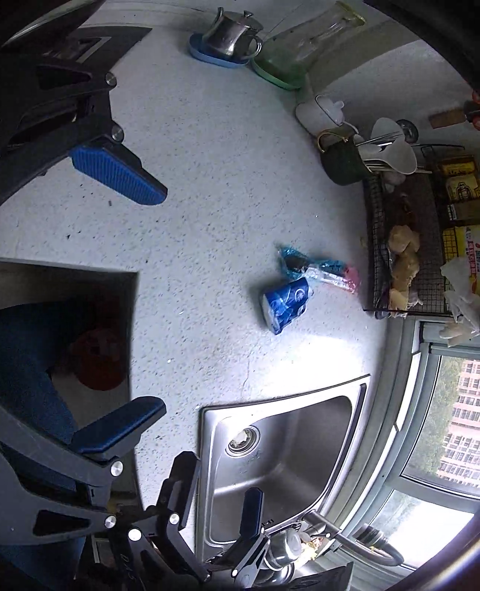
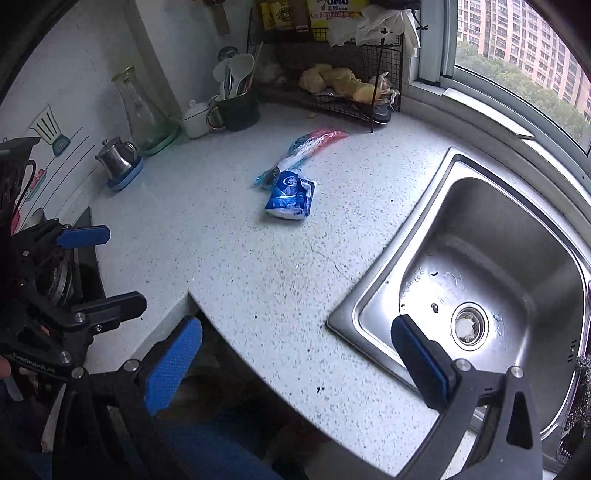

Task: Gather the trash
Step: 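Raise both tools back up to the counter toward the blue tissue pack, then grasp the blue Vinda tissue pack with the right gripper and lift it, then grasp the pink-and-blue plastic bag with the left gripper and lift it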

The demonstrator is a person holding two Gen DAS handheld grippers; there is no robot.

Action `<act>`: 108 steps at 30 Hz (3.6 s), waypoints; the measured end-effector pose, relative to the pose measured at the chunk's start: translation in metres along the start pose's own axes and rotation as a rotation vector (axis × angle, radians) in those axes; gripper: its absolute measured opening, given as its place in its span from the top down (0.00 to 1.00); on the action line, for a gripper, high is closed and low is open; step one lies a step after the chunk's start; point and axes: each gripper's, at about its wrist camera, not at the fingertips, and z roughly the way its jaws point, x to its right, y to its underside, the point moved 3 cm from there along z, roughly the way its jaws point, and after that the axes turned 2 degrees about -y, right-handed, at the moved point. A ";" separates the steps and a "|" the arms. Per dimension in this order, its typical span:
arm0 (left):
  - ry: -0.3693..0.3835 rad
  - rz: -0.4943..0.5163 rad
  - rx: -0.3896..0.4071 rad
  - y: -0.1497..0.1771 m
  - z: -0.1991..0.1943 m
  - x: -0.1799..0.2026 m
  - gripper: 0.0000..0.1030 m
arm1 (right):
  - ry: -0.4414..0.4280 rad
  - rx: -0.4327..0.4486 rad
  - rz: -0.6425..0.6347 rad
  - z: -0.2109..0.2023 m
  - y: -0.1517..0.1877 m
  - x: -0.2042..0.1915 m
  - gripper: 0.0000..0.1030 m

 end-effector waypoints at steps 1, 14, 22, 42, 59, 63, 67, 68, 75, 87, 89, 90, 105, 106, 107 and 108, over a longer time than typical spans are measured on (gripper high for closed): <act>0.005 -0.004 -0.002 -0.008 0.004 -0.008 0.00 | 0.001 -0.004 0.003 0.003 -0.007 0.000 0.01; 0.055 -0.016 -0.053 -0.078 0.063 -0.074 0.00 | 0.009 -0.101 0.008 0.070 -0.084 -0.002 0.01; 0.098 -0.006 -0.110 -0.090 0.090 -0.101 0.00 | -0.007 -0.187 0.035 0.113 -0.107 -0.001 0.01; 0.126 -0.052 -0.185 -0.088 0.134 -0.128 0.00 | 0.014 -0.332 0.046 0.168 -0.122 -0.005 0.01; 0.147 -0.072 -0.170 -0.085 0.127 -0.128 0.00 | 0.070 -0.387 -0.097 0.180 -0.138 -0.029 0.51; 0.144 -0.053 -0.168 -0.087 0.126 -0.121 0.00 | 0.068 -0.366 -0.088 0.177 -0.135 -0.032 0.59; 0.144 -0.033 -0.167 -0.086 0.124 -0.114 0.00 | 0.035 -0.349 -0.041 0.170 -0.130 -0.027 0.69; 0.145 -0.030 -0.168 -0.086 0.123 -0.113 0.00 | 0.025 -0.343 -0.034 0.168 -0.129 -0.026 0.70; 0.166 0.011 -0.171 -0.094 0.125 -0.098 0.00 | 0.010 -0.305 0.033 0.148 -0.125 -0.011 0.75; 0.181 0.187 -0.166 -0.151 0.154 -0.052 0.00 | 0.084 -0.206 0.190 0.087 -0.119 0.025 0.74; 0.178 0.208 -0.168 -0.161 0.163 -0.047 0.00 | 0.097 -0.197 0.219 0.085 -0.115 0.036 0.74; 0.184 0.215 -0.170 -0.166 0.168 -0.045 0.00 | 0.104 -0.194 0.233 0.080 -0.112 0.040 0.74; 0.217 0.268 -0.226 -0.206 0.237 -0.032 0.08 | 0.171 -0.198 0.367 0.074 -0.095 0.089 0.74; 0.214 0.273 -0.234 -0.206 0.242 -0.031 0.10 | 0.173 -0.198 0.373 0.074 -0.095 0.091 0.74; 0.214 0.279 -0.238 -0.206 0.245 -0.029 0.13 | 0.175 -0.199 0.378 0.076 -0.095 0.093 0.74; 0.215 0.286 -0.241 -0.206 0.247 -0.028 0.18 | 0.177 -0.198 0.382 0.076 -0.095 0.094 0.74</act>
